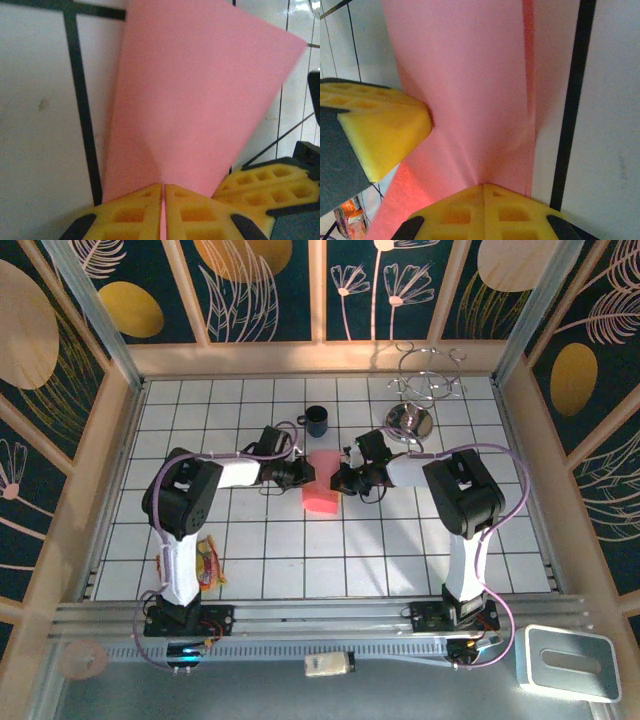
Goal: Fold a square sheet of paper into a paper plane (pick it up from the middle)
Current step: First fold the square sheet of paper in half at the center of the table.
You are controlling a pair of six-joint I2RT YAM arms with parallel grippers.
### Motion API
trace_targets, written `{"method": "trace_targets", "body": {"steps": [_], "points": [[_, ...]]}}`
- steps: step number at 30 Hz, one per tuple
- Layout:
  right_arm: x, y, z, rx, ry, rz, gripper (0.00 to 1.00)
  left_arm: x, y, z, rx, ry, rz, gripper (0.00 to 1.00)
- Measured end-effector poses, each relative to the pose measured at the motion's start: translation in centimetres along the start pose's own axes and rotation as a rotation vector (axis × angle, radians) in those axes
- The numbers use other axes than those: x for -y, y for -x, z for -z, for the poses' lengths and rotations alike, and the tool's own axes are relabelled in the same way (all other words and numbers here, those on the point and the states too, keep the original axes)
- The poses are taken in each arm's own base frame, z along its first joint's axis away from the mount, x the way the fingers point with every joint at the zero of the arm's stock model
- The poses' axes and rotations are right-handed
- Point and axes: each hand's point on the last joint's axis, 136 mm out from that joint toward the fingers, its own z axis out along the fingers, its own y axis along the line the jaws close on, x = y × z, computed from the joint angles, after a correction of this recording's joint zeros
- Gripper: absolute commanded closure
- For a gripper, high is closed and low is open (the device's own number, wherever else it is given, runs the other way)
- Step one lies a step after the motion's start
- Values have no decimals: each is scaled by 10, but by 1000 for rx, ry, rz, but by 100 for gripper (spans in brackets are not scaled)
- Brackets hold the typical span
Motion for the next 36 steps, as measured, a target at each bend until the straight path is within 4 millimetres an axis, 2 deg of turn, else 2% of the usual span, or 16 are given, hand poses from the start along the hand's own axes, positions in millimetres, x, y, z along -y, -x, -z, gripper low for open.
{"method": "trace_targets", "body": {"steps": [8,15,18,23,26,30,36], "points": [[0,1,0,5,2,2,96,-3,6,1,-3,41,-20,88],[-4,3,3,13,8,11,96,-22,1,32,37,127,-4,86],[-6,4,5,20,11,35,96,-15,3,46,66,113,-11,85],[-6,5,8,33,2,77,96,12,6,60,104,-2,-18,85],[-6,5,8,32,4,106,96,19,-1,57,98,-67,6,86],[-7,4,9,26,9,149,96,17,-15,50,59,-86,40,85],[-6,2,9,13,6,199,96,22,-21,30,10,-76,33,86]]}}
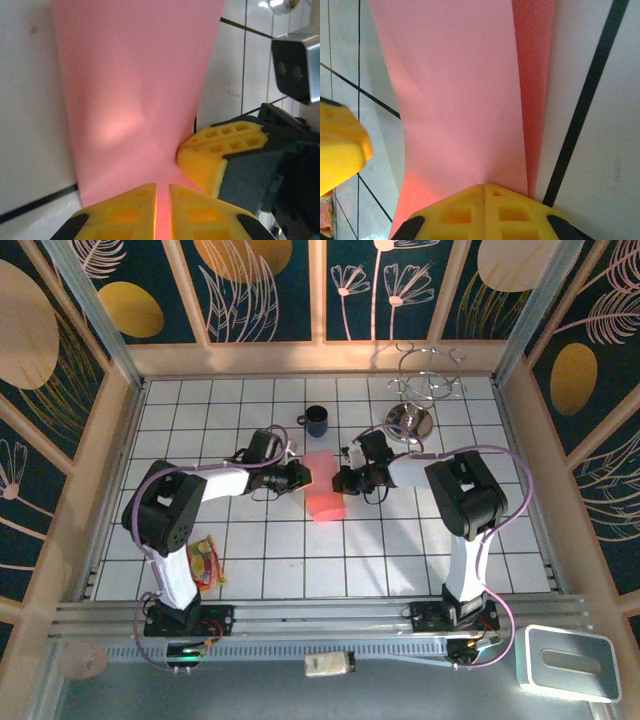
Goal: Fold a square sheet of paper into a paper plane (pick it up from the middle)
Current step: First fold the square sheet of paper in half at the center of the table.
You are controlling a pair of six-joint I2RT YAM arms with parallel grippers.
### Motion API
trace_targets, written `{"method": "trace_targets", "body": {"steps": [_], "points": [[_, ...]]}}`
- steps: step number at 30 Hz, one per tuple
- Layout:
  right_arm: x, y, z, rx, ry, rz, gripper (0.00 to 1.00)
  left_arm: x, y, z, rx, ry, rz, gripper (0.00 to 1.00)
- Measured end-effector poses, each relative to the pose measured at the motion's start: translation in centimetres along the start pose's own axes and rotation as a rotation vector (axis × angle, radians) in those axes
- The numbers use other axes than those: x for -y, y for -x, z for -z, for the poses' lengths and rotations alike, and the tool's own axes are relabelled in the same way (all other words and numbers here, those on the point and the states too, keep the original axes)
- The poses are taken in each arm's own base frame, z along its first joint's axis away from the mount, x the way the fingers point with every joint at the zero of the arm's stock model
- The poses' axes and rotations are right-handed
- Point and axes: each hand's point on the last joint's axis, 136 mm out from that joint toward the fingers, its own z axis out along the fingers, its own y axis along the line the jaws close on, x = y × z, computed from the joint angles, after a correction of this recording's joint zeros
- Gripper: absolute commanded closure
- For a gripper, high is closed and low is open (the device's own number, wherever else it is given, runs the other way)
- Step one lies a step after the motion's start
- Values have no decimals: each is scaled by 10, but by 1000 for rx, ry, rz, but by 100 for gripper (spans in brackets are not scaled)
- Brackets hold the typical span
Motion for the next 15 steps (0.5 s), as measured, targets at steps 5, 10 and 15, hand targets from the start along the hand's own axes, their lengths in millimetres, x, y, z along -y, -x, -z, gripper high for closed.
{"method": "trace_targets", "body": {"steps": [5,10,15], "points": [[0,0,0,-10,-5,16,96,5,18,-15,7,35,-33,86],[1,0,0,-13,-5,23,96,-2,32,-28,11,83,-52,87],[1,-1,-1,-19,-4,26,96,-15,36,-32,3,126,-52,87]]}}
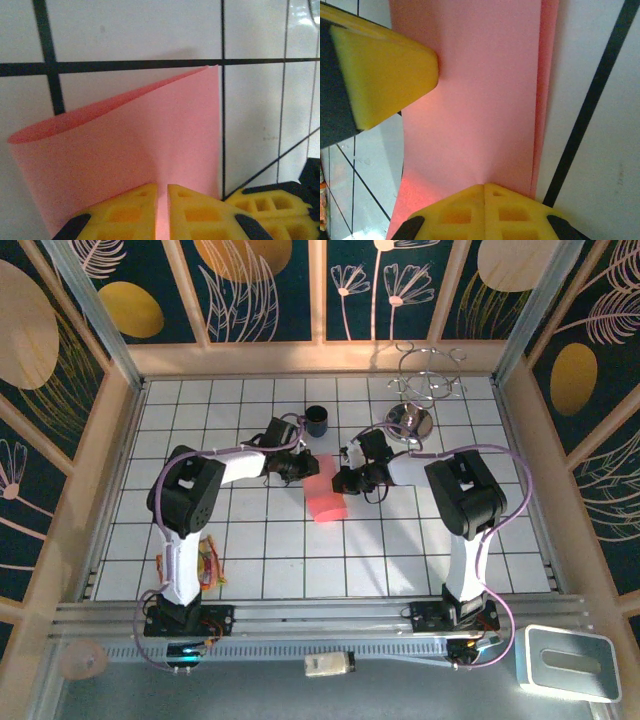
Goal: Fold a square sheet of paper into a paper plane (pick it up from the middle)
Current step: First fold the square sheet of paper in half at the center of the table.
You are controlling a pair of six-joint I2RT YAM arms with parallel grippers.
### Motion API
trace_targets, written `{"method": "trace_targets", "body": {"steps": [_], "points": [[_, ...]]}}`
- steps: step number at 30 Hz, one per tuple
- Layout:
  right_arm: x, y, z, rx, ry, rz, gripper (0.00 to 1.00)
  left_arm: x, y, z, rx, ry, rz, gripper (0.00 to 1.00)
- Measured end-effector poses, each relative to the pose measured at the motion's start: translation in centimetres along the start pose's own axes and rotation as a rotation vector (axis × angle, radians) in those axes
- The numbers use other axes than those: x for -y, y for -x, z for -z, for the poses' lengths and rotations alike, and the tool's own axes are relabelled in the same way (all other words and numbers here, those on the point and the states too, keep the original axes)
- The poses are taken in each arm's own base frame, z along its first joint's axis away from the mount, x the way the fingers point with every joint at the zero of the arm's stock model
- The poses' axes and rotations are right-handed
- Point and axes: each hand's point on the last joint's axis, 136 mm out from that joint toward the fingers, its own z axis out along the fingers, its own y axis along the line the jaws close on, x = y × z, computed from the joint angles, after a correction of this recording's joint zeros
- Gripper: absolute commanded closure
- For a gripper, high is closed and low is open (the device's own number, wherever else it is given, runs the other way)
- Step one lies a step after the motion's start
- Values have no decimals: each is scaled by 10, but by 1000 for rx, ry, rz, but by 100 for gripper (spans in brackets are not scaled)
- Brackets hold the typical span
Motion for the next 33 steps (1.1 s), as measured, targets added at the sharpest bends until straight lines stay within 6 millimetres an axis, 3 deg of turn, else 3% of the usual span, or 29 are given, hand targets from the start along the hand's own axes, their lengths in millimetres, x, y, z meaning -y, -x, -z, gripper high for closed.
{"method": "trace_targets", "body": {"steps": [15,23,28,33], "points": [[1,1,-1,-7,-5,-7,96,-21,8,6,-2,36,-5,86],[1,1,-1,-7,-5,-9,96,-50,40,37,80,110,29,86],[1,1,-1,-7,-5,-10,96,-23,43,51,124,14,29,86],[1,1,-1,-9,-5,-15,96,0,33,41,101,-45,8,86]]}}
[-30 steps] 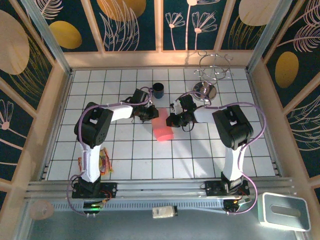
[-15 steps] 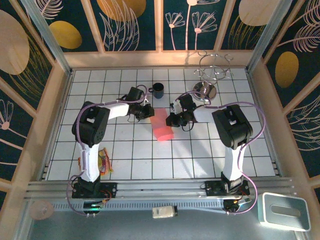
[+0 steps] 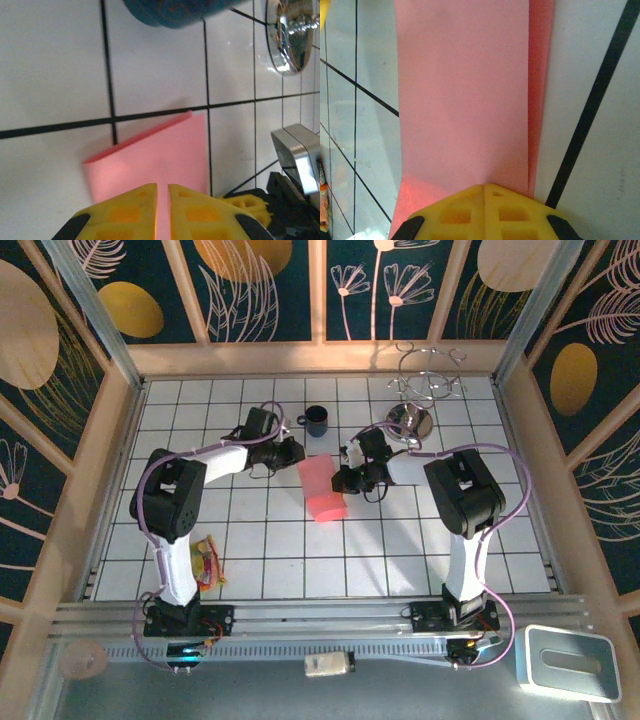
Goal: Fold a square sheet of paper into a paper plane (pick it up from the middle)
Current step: First fold the square sheet of paper in half at the center of the table.
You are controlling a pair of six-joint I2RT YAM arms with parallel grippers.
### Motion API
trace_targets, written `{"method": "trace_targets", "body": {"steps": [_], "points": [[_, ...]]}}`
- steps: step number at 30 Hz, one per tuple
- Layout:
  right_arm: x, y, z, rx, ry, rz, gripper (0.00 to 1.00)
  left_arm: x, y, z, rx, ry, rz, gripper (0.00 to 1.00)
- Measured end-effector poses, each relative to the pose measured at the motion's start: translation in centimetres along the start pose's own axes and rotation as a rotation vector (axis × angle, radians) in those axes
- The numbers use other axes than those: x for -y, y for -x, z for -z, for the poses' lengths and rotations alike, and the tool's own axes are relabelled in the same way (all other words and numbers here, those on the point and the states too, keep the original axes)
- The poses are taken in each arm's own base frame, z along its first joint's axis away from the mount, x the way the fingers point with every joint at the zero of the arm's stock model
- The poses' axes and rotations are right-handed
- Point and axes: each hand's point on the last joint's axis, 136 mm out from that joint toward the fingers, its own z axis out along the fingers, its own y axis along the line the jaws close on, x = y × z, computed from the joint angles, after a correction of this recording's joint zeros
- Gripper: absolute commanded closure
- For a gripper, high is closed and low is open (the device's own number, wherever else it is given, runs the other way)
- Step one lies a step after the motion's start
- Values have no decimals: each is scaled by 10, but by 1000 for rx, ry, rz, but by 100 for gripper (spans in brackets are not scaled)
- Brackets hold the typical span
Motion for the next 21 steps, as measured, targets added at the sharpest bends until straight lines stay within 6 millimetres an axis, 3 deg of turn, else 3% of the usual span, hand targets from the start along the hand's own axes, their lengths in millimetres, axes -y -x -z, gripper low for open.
{"method": "trace_targets", "body": {"steps": [4,10,17,21], "points": [[0,0,0,0,0,-2,96,0,-8,-15,-32,5,-6,86],[0,0,0,-2,-2,-6,96,-26,-7,-33,-54,112,5,87],[1,0,0,-2,-4,-7,96,-39,8,-28,-25,226,-6,86],[1,0,0,-2,-4,-15,96,-58,30,-14,29,315,4,85]]}}
